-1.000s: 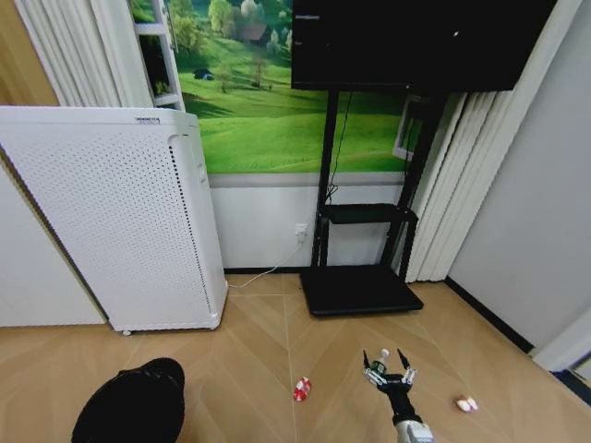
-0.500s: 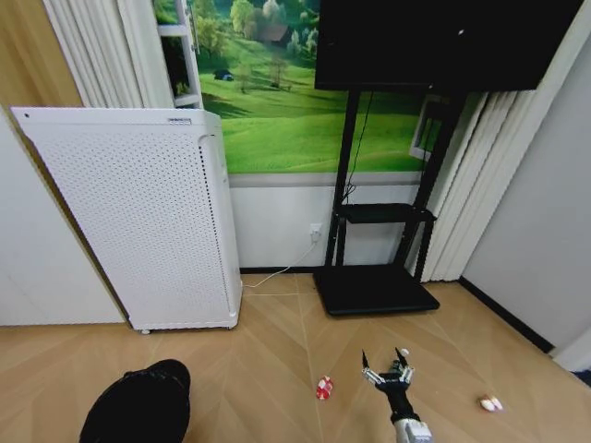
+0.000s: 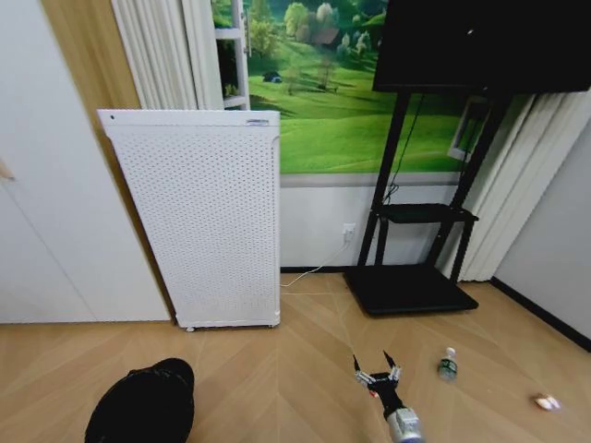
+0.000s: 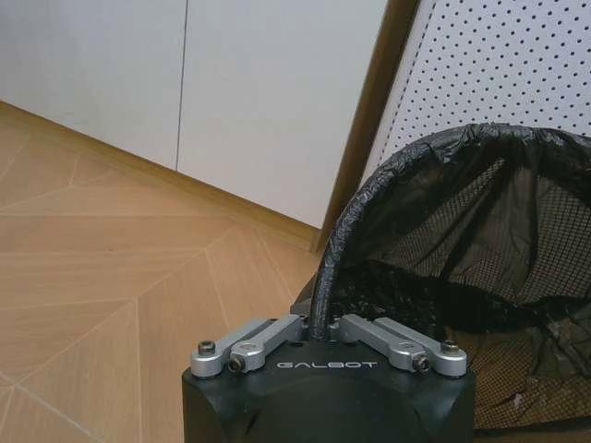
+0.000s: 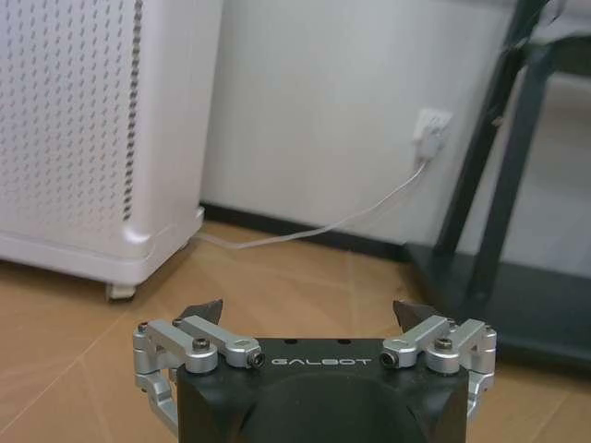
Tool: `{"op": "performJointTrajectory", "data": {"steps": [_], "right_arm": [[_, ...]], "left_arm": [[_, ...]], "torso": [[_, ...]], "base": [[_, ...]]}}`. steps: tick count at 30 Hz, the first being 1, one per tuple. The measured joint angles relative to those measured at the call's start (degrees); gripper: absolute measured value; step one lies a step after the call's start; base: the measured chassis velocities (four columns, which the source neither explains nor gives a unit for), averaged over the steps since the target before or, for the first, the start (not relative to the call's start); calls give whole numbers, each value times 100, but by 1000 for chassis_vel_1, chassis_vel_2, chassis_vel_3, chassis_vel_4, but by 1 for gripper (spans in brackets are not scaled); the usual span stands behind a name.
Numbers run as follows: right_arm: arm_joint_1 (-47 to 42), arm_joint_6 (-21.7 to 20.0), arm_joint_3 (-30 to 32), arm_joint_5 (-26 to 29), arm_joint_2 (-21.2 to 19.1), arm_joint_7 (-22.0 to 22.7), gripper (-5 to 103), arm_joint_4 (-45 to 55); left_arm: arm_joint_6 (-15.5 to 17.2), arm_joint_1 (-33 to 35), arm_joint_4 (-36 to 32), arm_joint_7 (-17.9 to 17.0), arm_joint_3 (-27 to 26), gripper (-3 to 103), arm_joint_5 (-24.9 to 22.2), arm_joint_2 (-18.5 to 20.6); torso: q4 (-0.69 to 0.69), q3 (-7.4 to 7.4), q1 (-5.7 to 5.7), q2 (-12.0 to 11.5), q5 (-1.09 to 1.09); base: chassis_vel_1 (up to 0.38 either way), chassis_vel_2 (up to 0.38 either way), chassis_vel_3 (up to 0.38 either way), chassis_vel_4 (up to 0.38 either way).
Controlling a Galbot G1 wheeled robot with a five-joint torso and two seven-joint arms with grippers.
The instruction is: Pick up the trash bin and place the garbage on the floor into it.
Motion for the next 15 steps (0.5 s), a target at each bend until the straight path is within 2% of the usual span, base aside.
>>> {"op": "performJointTrajectory", "data": {"steps": [1, 4, 7, 9, 15], "right_arm": [[0, 0, 0, 0, 0, 0, 100, 0], [416, -336, -269, 31, -200, -90, 100, -641], [525, -375, -311, 29, -219, -88, 100, -790], [979, -463, -423, -39, -247, -9, 100, -1457], [1608, -475, -480, -152, -180, 130, 100, -2444]], "left_arm": [[0, 0, 0, 0, 0, 0, 0, 0], [54, 21, -167, -18, 104, 0, 168, -94], [68, 30, -197, -27, 122, 0, 196, -106], [119, 50, -311, -77, 197, 0, 286, -147], [201, 53, -426, -165, 241, 0, 322, -145]], "torso": [[0, 0, 0, 0, 0], [-7, 0, 0, 0, 0], [-8, 0, 1, 0, -1], [-5, 0, 0, 0, -1], [-5, 0, 0, 0, -1]], "base": [[14, -1, 61, 19], [-112, -20, 73, 44], [-101, -54, 60, 23], [0, 0, 0, 0], [26, 8, -16, 7]]}}
